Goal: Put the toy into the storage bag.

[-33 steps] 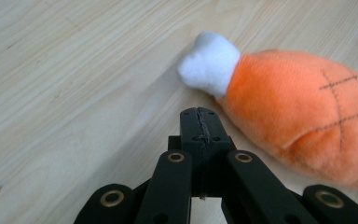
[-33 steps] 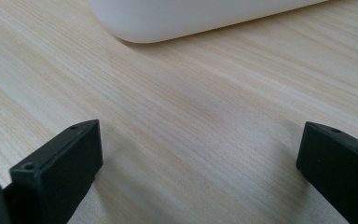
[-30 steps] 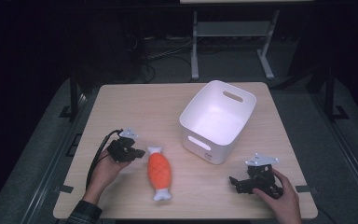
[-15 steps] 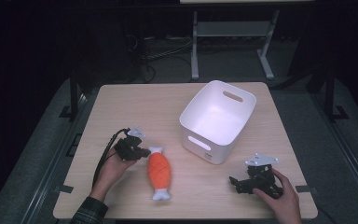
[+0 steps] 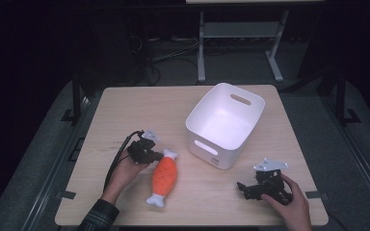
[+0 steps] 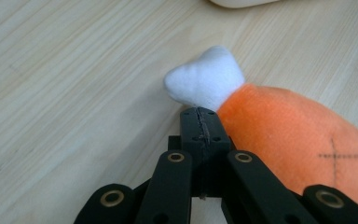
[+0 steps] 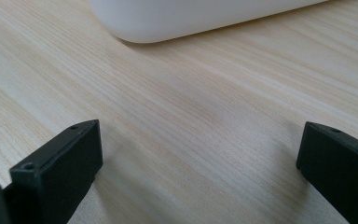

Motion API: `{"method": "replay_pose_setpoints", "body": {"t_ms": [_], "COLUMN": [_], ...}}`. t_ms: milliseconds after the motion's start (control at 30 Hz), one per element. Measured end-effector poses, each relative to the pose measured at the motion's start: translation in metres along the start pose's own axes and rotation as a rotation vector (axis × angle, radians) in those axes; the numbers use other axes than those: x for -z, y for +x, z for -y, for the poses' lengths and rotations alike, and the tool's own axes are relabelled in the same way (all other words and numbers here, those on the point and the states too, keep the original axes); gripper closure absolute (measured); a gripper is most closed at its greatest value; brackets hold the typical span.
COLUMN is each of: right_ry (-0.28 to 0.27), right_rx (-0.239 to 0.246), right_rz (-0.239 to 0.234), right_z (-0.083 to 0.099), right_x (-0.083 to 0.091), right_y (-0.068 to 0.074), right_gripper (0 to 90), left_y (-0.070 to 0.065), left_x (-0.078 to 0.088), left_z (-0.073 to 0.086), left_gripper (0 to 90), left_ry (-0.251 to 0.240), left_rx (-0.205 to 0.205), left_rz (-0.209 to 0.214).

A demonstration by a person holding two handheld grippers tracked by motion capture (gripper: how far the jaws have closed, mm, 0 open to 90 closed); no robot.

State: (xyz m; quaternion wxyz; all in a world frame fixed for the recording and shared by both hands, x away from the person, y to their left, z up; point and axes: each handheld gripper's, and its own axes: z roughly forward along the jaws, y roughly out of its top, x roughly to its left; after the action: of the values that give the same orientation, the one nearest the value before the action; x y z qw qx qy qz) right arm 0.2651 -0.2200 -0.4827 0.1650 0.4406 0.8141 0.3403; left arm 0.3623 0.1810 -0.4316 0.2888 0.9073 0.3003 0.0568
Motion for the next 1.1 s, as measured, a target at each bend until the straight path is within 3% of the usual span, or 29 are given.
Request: {"method": "replay_pose_setpoints", "body": {"t_ms": [400,767,1100], "right_ry": [0.0,0.0,0.0], "right_rx": [0.001,0.0,0.001], "right_rz": [0.0,0.0,0.0], "right_z": [0.0,0.0,0.0], "right_x": [0.0,0.0,0.0], "right_y": [0.0,0.0,0.0], "right_gripper": [0.0,0.0,0.0], "left_y": [-0.008,-0.024,-0.033], "left_x": [-0.013,-0.024,-0.029], "left_z": [-0.014,-0.032,-0.037], "left_gripper": [89.8,89.8,89.8], "left_ry": [0.007,0.012,0.003], "left_rx": [-0.033,-0.088,-0.092], "left_rz": [0.022,0.055,0.074]}}
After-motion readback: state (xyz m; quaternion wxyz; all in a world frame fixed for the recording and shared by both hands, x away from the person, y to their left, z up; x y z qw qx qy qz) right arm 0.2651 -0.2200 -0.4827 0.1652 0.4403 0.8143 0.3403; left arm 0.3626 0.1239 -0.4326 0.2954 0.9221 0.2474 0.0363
